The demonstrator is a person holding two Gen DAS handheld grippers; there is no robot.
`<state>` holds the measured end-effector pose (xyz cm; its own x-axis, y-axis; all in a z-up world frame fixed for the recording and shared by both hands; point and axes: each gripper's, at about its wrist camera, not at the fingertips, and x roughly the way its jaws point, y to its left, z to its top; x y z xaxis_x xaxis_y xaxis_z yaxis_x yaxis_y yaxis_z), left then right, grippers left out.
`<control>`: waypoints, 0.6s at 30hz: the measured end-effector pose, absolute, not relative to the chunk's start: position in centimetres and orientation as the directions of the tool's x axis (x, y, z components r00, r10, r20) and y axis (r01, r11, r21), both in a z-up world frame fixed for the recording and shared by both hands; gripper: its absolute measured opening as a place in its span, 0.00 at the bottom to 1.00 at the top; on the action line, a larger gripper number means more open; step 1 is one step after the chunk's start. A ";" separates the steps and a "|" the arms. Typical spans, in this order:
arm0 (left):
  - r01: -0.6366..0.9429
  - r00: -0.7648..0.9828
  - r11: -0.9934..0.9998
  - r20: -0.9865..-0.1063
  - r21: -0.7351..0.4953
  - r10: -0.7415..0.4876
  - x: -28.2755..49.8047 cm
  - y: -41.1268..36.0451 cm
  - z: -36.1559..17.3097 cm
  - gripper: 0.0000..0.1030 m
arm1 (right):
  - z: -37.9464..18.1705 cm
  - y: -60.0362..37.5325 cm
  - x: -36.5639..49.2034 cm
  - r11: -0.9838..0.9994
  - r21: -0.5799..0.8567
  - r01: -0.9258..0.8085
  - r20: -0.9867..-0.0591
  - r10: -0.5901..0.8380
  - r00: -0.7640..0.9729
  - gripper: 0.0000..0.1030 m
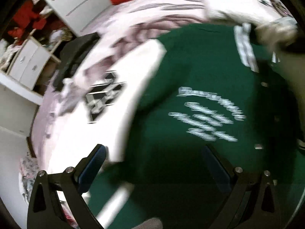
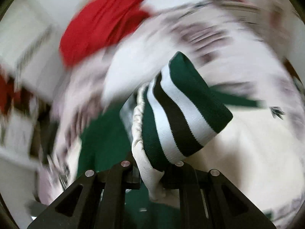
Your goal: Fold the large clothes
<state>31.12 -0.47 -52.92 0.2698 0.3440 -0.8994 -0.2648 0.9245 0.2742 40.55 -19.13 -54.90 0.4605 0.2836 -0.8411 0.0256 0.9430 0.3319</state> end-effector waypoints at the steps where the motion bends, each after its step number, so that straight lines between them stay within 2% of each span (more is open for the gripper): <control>1: -0.277 0.275 0.925 -0.901 0.259 0.335 30.8 1.1 -52.8 1.00 | -56.2 -16.0 40.6 0.949 0.314 -0.014 -0.853 0.288 0.435 0.14; 5: -0.299 0.280 0.929 -0.911 0.218 0.304 30.4 4.7 -53.0 1.00 | -61.3 -4.4 40.9 0.965 0.183 -0.189 -0.909 0.239 0.341 0.14; 8: -0.327 0.275 0.926 -0.919 0.187 0.282 29.7 5.8 -52.5 1.00 | -64.5 -0.6 41.0 0.971 0.131 -0.198 -0.942 0.185 0.281 0.14; 9: -0.336 0.274 0.925 -0.922 0.175 0.274 29.4 6.0 -52.2 1.00 | -65.2 0.4 41.0 0.972 0.139 -0.192 -0.948 0.186 0.259 0.20; 10: -0.350 0.273 0.924 -0.927 0.152 0.256 28.9 6.8 -51.9 1.00 | -65.4 0.3 41.2 0.969 0.163 -0.185 -0.949 0.205 0.240 0.31; 11: -0.370 0.274 0.922 -0.935 0.114 0.226 28.0 8.1 -51.4 1.00 | -65.4 0.1 41.1 0.959 0.222 -0.178 -0.943 0.258 0.211 0.40; 12: -0.383 0.275 0.919 -0.939 0.091 0.207 27.1 8.7 -51.0 1.00 | -65.1 -0.5 40.7 0.933 0.318 -0.166 -0.921 0.346 0.181 0.53; 13: -0.405 0.265 0.911 -0.944 0.074 0.194 25.8 9.9 -50.5 1.00 | -64.7 -1.3 40.2 0.906 0.398 -0.143 -0.893 0.418 0.164 0.58; 16: -0.476 0.229 0.879 -0.959 0.038 0.166 21.5 13.4 -49.6 1.00 | -62.2 -4.0 37.1 0.851 0.520 -0.076 -0.833 0.525 0.175 0.65; 18: -0.548 0.187 0.836 -0.974 0.002 0.125 17.8 16.5 -50.0 1.00 | -61.3 -5.7 35.0 0.850 0.524 -0.044 -0.831 0.522 0.190 0.66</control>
<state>17.85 16.52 -49.97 0.1874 0.1247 -0.9743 -0.5483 0.8363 0.0015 34.97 -5.66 -61.31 0.1904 0.5222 -0.8313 -0.0435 0.8504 0.5243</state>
